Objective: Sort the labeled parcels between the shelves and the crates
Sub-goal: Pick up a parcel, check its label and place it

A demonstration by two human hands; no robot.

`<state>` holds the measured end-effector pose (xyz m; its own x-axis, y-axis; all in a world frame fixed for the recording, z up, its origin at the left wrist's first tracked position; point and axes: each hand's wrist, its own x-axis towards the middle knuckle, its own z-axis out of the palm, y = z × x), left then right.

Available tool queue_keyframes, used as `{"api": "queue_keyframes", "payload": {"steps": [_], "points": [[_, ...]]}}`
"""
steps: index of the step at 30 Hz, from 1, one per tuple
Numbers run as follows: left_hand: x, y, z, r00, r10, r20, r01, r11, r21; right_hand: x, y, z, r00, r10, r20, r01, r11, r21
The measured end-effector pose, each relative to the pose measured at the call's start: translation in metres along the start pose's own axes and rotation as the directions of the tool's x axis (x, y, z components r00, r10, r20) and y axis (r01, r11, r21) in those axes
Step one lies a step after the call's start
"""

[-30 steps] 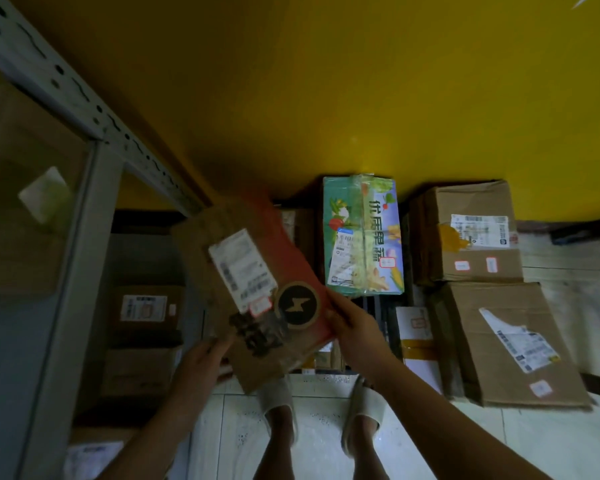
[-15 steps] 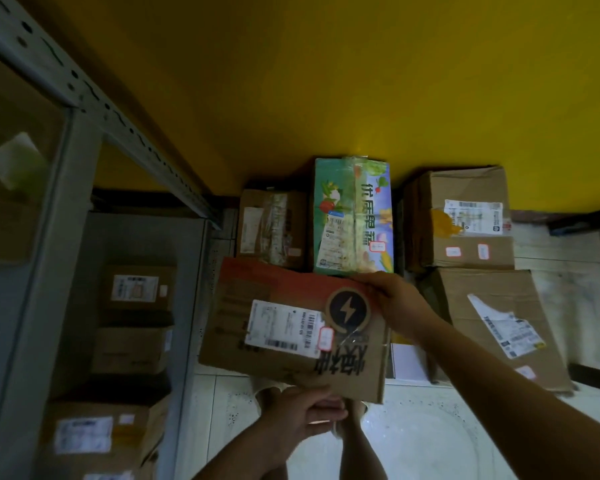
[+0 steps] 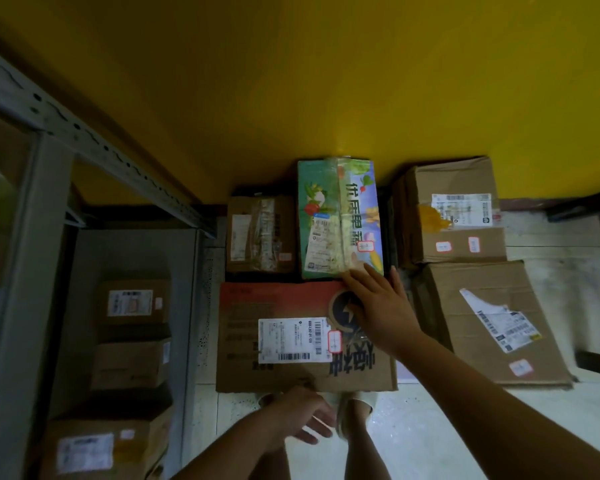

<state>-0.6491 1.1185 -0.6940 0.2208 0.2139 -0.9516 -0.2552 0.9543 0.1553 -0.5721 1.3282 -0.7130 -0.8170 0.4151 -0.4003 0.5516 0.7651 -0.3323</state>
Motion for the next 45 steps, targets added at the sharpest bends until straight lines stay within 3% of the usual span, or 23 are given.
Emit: {"api": "queue_keyframes", "payload": {"steps": [2, 4, 7, 10, 15, 21, 27, 29, 32, 35, 38, 41, 45], "points": [[-0.018, 0.0, -0.014, 0.993, 0.103, -0.055, -0.089, 0.972, 0.216, -0.005, -0.008, -0.009, 0.999, -0.013, -0.041, 0.012, 1.0, -0.015], [-0.042, 0.004, -0.032, 0.96, 0.243, -0.141, -0.2, 0.943, 0.265, -0.014, -0.024, -0.025, 0.994, -0.014, -0.105, 0.019, 0.999, 0.044], [-0.089, 0.016, -0.061, 0.854, 0.393, -0.34, -0.373, 0.919, 0.126, -0.038, -0.062, -0.062, 0.992, 0.083, -0.092, -0.048, 0.943, 0.329], [-0.128, 0.028, -0.08, 0.725, 0.43, -0.538, -0.513, 0.859, -0.005, -0.061, -0.093, -0.092, 0.986, 0.162, -0.025, -0.128, 0.856, 0.5], [-0.202, 0.037, -0.068, 0.629, 0.47, -0.619, -0.68, 0.719, -0.145, -0.098, -0.134, -0.151, 0.98, 0.201, -0.01, -0.137, 0.703, 0.698], [-0.281, 0.008, -0.025, 0.514, 0.389, -0.765, -0.817, 0.493, -0.299, -0.131, -0.171, -0.21, 0.991, 0.126, 0.048, -0.108, 0.528, 0.842], [-0.316, -0.047, -0.016, 0.411, 0.201, -0.889, -0.888, 0.308, -0.341, -0.113, -0.215, -0.254, 0.992, -0.104, 0.077, -0.007, 0.549, 0.836], [-0.325, -0.061, -0.028, 0.382, 0.127, -0.915, -0.896, 0.292, -0.334, -0.096, -0.239, -0.259, 0.98, -0.17, 0.102, 0.014, 0.57, 0.822], [-0.341, -0.074, -0.06, 0.382, 0.06, -0.922, -0.899, 0.255, -0.356, -0.06, -0.284, -0.262, 0.959, -0.243, 0.143, 0.061, 0.675, 0.735], [-0.347, -0.076, -0.112, 0.437, 0.044, -0.898, -0.879, 0.234, -0.416, -0.01, -0.34, -0.268, 0.954, -0.262, 0.144, 0.129, 0.796, 0.592], [-0.347, -0.071, -0.17, 0.493, 0.022, -0.87, -0.843, 0.261, -0.471, 0.054, -0.394, -0.269, 0.967, -0.236, 0.101, 0.148, 0.836, 0.529], [-0.342, -0.065, -0.209, 0.551, 0.007, -0.834, -0.799, 0.292, -0.526, 0.117, -0.433, -0.259, 0.936, -0.35, 0.037, 0.32, 0.889, 0.328], [-0.333, -0.058, -0.232, 0.601, 0.03, -0.798, -0.765, 0.311, -0.564, 0.174, -0.456, -0.24, 0.929, -0.353, 0.112, 0.332, 0.928, 0.171]]}}
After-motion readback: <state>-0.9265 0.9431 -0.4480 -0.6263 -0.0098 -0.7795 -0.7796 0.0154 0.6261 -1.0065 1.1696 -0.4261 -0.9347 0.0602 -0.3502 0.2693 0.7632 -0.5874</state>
